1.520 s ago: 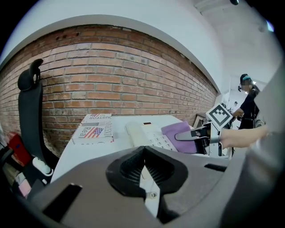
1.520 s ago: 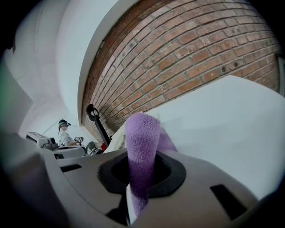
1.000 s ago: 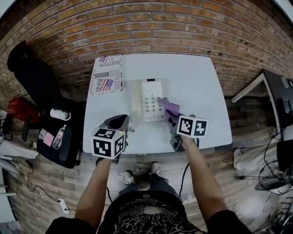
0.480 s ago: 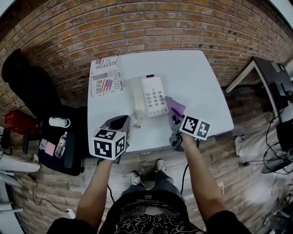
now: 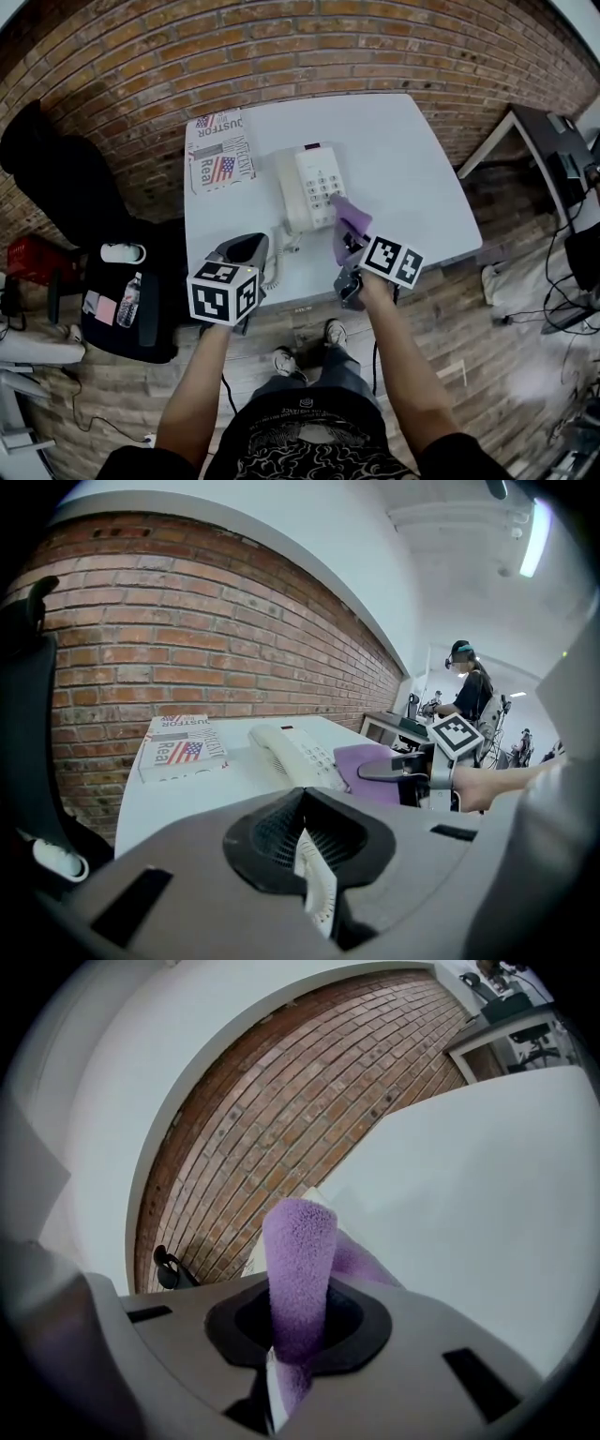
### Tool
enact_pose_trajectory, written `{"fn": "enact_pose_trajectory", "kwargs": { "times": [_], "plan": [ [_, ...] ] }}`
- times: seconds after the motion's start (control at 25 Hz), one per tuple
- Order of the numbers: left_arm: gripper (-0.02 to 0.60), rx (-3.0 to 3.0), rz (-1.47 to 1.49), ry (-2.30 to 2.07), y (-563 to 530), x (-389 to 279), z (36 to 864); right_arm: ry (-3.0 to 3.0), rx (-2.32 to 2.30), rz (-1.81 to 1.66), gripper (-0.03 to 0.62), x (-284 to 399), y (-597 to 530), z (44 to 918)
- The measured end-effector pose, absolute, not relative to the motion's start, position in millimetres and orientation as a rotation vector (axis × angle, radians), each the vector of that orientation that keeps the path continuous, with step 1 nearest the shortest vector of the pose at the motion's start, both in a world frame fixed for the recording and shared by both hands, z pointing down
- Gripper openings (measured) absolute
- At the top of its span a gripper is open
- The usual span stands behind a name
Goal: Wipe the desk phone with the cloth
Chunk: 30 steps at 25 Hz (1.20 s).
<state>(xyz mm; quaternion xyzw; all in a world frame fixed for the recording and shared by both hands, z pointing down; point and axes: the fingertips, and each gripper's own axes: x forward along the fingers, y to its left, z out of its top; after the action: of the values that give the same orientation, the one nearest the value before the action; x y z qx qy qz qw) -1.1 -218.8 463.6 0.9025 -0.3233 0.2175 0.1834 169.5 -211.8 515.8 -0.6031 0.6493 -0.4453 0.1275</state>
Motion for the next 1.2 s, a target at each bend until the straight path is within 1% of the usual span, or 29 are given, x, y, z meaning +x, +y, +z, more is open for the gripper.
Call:
{"fn": "enact_pose_trajectory", "kwargs": {
  "times": [0.84,1.04,1.2],
  "plan": [
    [0.006,2.551,0.598,-0.904,-206.9,-44.5,464.3,2.008,-1.607,-1.321,0.046,76.3,-206.4,514.8],
    [0.006,2.553,0.586,-0.896,-204.4,-45.7,463.2,2.074,-1.636,-1.312,0.045,75.8,-199.5,509.5],
    [0.006,2.558,0.564,-0.884,-204.0,-44.6,460.3,2.139,-1.707,-1.238,0.046,88.3,-195.6,489.8]
  ]
}}
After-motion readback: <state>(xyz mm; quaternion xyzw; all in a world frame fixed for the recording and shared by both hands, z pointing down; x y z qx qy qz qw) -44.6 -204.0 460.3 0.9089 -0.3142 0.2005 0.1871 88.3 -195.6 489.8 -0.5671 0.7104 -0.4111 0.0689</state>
